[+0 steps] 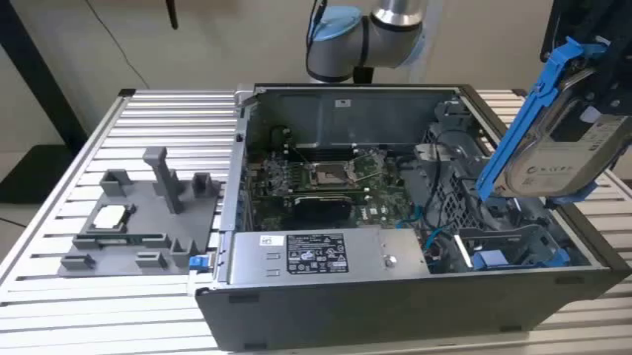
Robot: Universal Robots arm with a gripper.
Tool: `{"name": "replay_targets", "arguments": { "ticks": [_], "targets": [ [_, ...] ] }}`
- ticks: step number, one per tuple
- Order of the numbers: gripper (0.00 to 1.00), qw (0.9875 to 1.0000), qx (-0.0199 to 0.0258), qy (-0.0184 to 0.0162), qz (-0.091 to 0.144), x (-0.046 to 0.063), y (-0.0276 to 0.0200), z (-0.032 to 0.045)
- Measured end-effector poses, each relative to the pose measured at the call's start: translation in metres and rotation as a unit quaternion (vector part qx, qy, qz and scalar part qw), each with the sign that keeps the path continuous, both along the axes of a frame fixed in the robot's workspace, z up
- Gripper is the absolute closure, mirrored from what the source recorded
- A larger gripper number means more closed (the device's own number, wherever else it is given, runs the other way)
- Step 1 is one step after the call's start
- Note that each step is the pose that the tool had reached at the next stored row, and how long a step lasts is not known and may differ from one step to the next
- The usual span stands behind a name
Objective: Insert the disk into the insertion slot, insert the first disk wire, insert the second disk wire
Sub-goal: 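Insert the disk into the insertion slot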
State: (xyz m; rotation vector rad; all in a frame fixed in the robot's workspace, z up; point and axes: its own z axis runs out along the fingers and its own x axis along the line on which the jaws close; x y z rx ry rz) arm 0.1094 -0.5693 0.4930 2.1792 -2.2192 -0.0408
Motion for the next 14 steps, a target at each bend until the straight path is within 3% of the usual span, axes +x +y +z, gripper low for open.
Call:
{"name": "replay_targets", "arguments": {
  "ticks": [9,14],
  "targets": [
    [0.67,1.0,-0.0001,0.0001,0.0,0.0,0.0,0.0],
    [0.67,1.0,0.0,-0.002,0.0,0.0,-0.0002,-0.0033]
  ]
}}
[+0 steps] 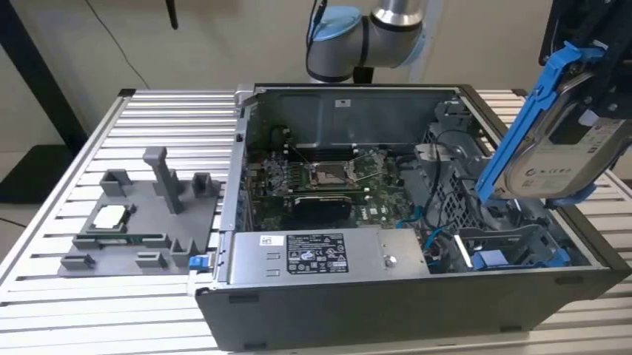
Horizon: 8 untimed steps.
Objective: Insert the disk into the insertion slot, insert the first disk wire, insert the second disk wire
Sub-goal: 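Insert the disk into the insertion slot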
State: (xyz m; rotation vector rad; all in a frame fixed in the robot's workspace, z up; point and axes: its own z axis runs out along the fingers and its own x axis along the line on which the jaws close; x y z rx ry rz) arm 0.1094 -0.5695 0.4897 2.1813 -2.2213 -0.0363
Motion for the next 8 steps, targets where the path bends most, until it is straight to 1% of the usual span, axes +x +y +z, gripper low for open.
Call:
{"name": "replay_targets", "arguments": {
  "ticks": [8],
  "targets": [
    [0.67,1.0,0.0,-0.0008,0.0,0.0,-0.0008,-0.0139]
  ]
}}
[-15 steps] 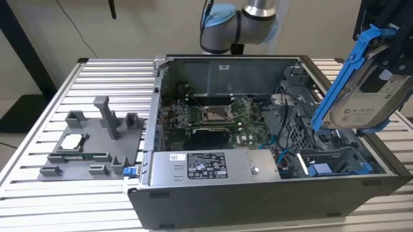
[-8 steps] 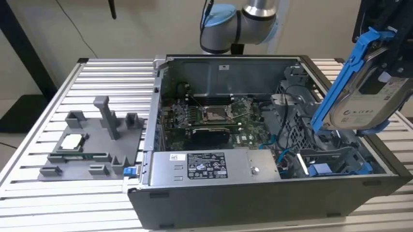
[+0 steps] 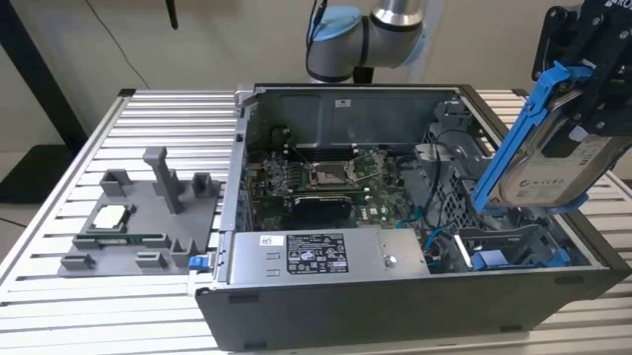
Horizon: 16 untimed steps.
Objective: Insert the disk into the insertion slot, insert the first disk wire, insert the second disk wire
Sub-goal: 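Insert the disk into the insertion slot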
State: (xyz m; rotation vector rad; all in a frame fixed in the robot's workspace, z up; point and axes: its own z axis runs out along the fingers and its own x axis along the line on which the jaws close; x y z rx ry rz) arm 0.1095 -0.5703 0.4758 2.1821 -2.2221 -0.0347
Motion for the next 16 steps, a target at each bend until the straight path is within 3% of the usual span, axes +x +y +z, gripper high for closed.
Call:
{"name": "replay_targets", "arguments": {
  "ticks": [16],
  "targets": [
    [0.67,1.0,0.0,0.0,0.004,0.002,-0.0005,-0.0203]
  ]
}}
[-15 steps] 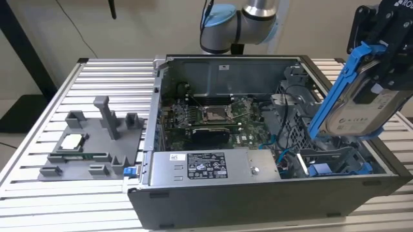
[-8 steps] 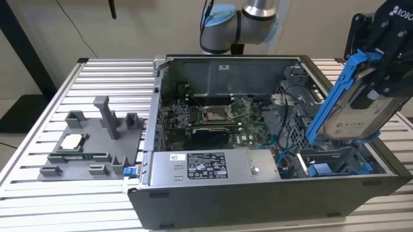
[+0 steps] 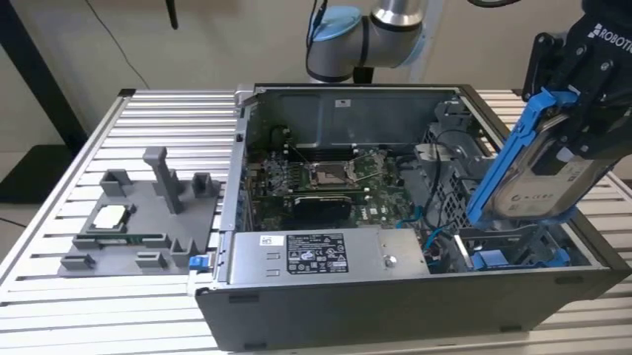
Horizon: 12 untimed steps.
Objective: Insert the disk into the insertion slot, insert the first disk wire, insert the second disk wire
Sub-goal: 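Insert the disk into the insertion slot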
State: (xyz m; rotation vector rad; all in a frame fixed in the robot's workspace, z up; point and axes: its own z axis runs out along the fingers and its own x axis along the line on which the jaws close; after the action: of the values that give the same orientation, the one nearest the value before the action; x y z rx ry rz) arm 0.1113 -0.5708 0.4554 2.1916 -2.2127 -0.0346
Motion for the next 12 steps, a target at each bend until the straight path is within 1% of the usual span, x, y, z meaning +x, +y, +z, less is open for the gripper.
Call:
{"name": "replay_targets", "arguments": {
  "ticks": [12],
  "targets": [
    [0.67,1.0,0.0,0.0002,0.002,0.002,-0.0022,-0.0135]
  ]
}}
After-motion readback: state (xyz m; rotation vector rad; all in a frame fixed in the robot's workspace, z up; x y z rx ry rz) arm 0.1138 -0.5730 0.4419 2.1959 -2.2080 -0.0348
